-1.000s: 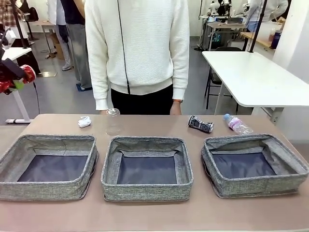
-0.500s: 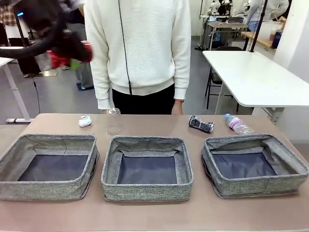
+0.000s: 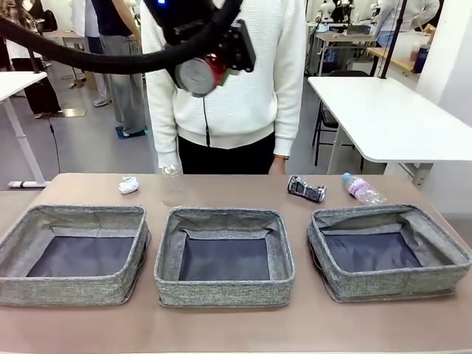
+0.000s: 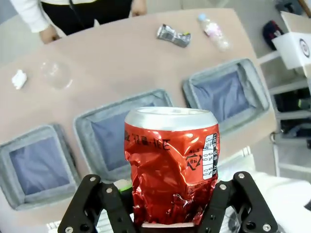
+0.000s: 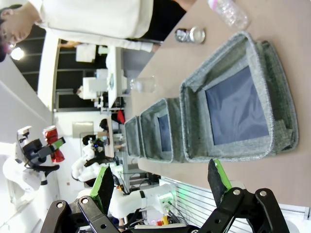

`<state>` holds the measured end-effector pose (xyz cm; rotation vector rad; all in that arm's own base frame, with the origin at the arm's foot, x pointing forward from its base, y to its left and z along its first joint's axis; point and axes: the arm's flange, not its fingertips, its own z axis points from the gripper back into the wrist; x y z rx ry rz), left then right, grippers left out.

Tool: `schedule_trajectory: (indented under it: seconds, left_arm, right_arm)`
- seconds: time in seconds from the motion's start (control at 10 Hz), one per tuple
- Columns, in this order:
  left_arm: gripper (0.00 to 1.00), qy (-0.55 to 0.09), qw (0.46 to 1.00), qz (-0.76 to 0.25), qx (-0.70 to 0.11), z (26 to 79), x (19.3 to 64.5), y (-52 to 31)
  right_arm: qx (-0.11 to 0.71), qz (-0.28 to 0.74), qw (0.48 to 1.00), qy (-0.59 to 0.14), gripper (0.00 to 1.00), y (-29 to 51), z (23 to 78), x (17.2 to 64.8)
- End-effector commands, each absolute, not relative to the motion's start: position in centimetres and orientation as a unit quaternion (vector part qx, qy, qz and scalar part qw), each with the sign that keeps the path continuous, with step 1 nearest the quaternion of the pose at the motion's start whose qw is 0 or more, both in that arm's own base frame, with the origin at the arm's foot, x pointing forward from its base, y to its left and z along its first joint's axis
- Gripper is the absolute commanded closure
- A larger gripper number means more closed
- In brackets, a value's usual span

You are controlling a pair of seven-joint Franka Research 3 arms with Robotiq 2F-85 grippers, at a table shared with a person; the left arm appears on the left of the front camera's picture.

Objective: Sort the waste into the appropriate baskets.
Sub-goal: Pick up the waste item pointed out by the person.

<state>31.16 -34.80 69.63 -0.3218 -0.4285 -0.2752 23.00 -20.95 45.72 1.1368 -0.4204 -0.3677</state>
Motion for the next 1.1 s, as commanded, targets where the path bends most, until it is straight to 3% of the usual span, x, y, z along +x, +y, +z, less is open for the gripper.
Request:
schedule_trajectory:
  seconds: [0.0, 0.5, 0.6, 1.0]
  left_arm:
    - [1.0, -0.197, 0.967, -0.124, -0.103, 70.1, 31.8, -35.4]
    - [1.0, -0.152, 0.981, -0.063, -0.103, 67.9, 35.1, -35.6]
    - [1.0, -0.176, 0.973, -0.101, -0.106, 67.5, 33.9, -35.4]
    - [1.0, -0.176, 0.973, -0.101, -0.106, 67.5, 33.9, -35.4]
  right_arm:
    - [0.536, -0.162, 0.802, -0.208, 0.0, -21.0, 45.8, 23.2]
    - [0.536, -0.162, 0.802, -0.208, 0.0, -21.0, 45.8, 23.2]
    - [0.536, -0.162, 0.802, -0.208, 0.0, -21.0, 45.8, 23.2]
    - [0.536, -0.162, 0.802, -0.208, 0.0, -21.0, 45.8, 23.2]
